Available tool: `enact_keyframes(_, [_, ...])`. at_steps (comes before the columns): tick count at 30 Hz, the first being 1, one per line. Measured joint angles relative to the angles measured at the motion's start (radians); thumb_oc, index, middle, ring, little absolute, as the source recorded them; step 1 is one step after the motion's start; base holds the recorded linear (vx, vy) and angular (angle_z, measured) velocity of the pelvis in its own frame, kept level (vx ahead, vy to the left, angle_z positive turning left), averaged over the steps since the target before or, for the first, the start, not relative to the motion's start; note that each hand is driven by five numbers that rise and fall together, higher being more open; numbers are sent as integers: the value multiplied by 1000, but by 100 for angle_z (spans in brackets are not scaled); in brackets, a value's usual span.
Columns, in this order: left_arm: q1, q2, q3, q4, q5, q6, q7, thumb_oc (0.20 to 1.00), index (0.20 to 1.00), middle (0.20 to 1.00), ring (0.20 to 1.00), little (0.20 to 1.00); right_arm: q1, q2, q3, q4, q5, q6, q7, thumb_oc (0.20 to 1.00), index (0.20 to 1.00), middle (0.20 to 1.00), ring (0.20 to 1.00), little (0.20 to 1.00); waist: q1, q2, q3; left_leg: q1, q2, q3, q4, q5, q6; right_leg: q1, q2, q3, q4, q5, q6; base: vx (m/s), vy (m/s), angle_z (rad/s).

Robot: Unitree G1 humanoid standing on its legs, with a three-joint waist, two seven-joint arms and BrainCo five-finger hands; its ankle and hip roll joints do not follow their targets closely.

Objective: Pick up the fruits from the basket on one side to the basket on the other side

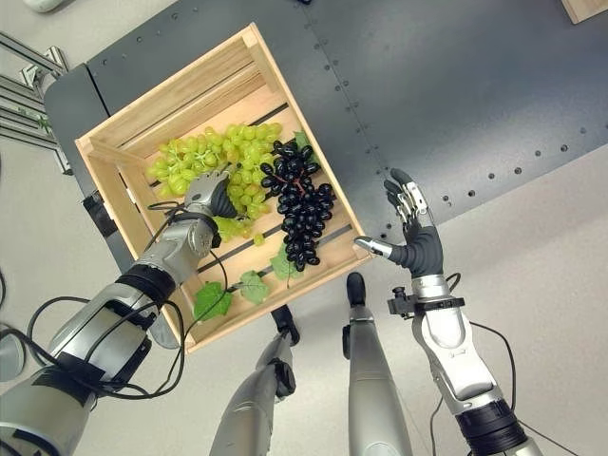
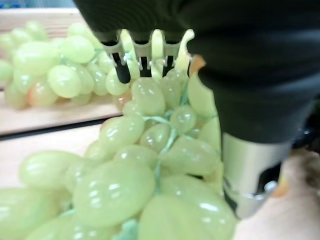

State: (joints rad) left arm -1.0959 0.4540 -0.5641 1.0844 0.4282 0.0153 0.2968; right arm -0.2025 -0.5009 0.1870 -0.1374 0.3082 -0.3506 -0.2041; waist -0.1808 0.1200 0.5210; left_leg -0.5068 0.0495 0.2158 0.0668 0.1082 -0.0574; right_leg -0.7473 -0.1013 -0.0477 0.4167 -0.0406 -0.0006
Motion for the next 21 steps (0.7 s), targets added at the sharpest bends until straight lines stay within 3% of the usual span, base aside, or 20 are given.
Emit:
enact_keyframes(11, [4, 28, 75, 78, -108, -3, -52, 1000, 1000, 1000, 1000, 1000, 3, -22, 12, -11, 33, 1, 10, 1000, 1000, 1000, 1000, 1000, -9, 0, 0, -13, 17, 8, 11, 1, -13, -18, 23, 11, 1, 1, -2, 17, 7, -4])
enact_keyframes(12, [8, 38, 76, 78, -108, -3, -56, 812, 812, 812, 812, 812, 2, -22, 12, -14, 37, 1, 15, 1000, 1000, 1000, 1000, 1000, -15, 0, 0, -13, 17, 8, 11, 1, -13, -18, 25, 12, 0, 1, -3, 0, 0, 0])
enact_keyframes(14, [17, 53, 76, 78, -107, -5, -63, 200, 200, 200, 200, 200, 4, -23, 11, -15, 39, 1, 19, 1000, 1000, 1000, 1000, 1000, -26, 0, 0, -12, 19, 14, 11, -1, -15, -18, 27, 14, -3, 3, -6, 20, 9, -6])
enact_keyframes(21, [60, 81, 146, 81, -130, -11, -83, 200, 200, 200, 200, 200, 9, -22, 9, -15, 44, 1, 23, 1000, 1000, 1000, 1000, 1000, -24, 0, 0, -11, 23, 28, 11, -5, -21, -24, 35, 28, -3, 10, -16, 14, 9, -7])
